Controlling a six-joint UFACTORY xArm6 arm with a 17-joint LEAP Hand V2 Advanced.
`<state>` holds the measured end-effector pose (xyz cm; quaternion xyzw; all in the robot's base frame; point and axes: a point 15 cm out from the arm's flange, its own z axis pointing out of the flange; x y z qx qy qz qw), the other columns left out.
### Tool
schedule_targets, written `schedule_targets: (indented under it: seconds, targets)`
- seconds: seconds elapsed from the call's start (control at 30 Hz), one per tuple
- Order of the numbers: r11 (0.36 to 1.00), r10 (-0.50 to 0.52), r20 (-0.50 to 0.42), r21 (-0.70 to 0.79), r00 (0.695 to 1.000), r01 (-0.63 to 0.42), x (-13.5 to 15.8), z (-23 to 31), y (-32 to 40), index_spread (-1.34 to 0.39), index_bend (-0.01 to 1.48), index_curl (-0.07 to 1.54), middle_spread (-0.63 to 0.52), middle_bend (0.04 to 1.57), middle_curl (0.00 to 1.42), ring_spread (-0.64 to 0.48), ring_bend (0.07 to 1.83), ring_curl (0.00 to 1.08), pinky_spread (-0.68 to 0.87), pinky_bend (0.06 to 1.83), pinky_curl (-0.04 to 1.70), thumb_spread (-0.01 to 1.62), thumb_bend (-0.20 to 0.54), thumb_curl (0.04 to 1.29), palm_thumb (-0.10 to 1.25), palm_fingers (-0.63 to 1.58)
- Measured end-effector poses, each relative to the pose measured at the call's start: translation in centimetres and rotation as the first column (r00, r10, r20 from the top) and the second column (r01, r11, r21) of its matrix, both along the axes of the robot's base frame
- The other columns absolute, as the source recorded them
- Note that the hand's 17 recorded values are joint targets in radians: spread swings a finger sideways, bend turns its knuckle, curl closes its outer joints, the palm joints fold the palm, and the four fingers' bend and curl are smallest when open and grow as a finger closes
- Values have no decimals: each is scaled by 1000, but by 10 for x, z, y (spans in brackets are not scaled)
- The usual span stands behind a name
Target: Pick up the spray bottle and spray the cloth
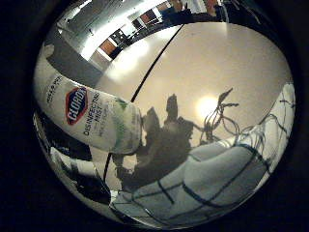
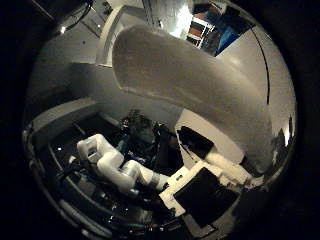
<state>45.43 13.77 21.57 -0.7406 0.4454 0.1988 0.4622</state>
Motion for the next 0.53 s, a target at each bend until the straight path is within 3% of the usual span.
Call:
schedule_targets:
  seconds: [0.53]
  targets:
    - [983,-77,56,-165,995,86,-9,46,-73,-308,167,306,52,232,365,120,503,243,380,470,258,991,-25,368,717,221]
